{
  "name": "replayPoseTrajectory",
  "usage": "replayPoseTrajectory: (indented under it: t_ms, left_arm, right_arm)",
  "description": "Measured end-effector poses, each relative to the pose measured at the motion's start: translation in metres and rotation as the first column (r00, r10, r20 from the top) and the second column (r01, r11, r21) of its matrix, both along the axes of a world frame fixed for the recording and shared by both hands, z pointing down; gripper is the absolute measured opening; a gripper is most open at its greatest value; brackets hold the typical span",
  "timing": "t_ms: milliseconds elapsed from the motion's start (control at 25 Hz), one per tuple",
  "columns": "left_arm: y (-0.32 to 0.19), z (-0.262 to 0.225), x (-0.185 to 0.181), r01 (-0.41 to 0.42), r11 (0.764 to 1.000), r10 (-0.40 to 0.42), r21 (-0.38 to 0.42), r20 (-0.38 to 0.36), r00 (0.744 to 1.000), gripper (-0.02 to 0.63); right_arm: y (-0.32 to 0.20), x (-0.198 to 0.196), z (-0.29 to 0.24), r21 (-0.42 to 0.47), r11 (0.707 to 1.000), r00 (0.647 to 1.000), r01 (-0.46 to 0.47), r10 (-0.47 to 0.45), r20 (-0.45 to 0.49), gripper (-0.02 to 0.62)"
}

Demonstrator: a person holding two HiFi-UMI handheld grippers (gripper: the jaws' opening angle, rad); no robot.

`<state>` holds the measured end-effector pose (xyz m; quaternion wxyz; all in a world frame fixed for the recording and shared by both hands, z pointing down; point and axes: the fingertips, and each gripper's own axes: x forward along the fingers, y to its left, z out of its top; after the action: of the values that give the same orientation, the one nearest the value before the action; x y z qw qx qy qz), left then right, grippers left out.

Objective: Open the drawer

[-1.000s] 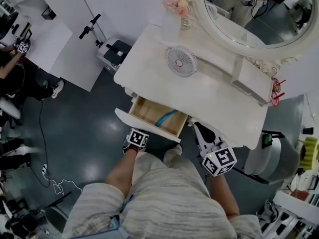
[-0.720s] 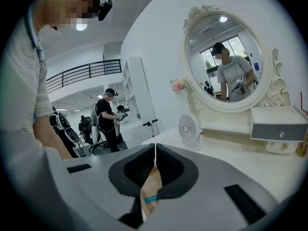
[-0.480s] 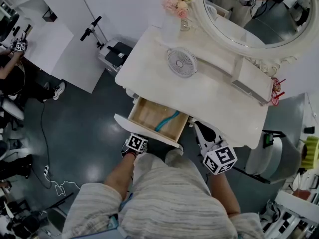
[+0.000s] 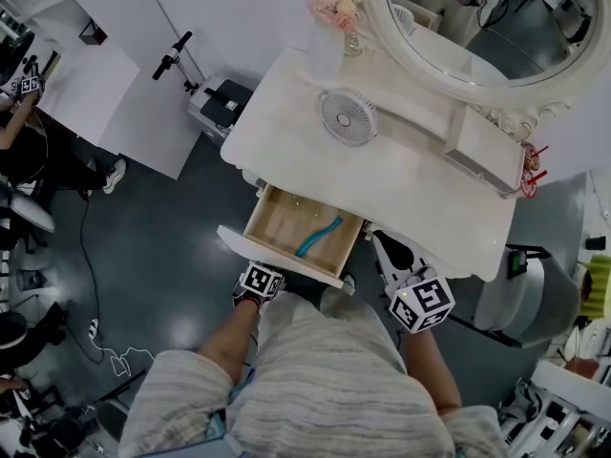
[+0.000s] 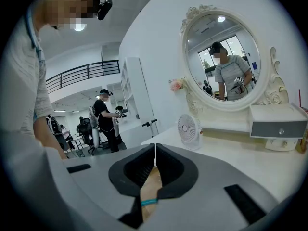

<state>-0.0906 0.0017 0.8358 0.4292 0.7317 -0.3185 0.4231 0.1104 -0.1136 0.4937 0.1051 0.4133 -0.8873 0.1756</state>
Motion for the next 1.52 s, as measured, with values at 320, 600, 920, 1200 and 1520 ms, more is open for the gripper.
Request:
replayPoseTrajectory:
  t_ms: [320, 600, 920, 1200, 1520]
  left_arm:
    - [0.001, 0.001, 0.000, -0.002, 1.000, 0.002, -0.001, -0.003, 1.000, 0.150]
    - [0.002, 0.001, 0.000, 0.007, 0.999, -0.008, -0.032, -0.019, 1.000, 0.152]
    - [0.008, 0.001, 0.001, 0.029, 0.996, -0.034, -0.089, -0.050, 0.998, 0.158]
    - [0.010, -0.013, 0.004, -0.032, 0.998, 0.030, -0.051, -0.042, 0.999, 0.218]
    - [0.012, -0.054, -0.002, -0.162, 0.987, 0.162, 0.015, -0.023, 0.987, 0.227]
  right_arm:
    - [0.000, -0.001, -0.001, 0.003, 1.000, 1.000, 0.003, -0.003, -0.001, 0.011]
    - [0.001, 0.000, -0.001, 0.000, 1.000, 1.000, -0.007, 0.007, -0.001, 0.011]
    - [-0.002, -0.002, -0.004, 0.006, 1.000, 1.000, -0.011, 0.011, 0.004, 0.011]
    - [-0.005, -0.001, -0.005, 0.011, 1.000, 1.000, -0.025, 0.025, 0.007, 0.011]
    - [-0.011, -0.010, -0.013, 0.032, 0.999, 1.000, -0.021, 0.021, 0.021, 0.011]
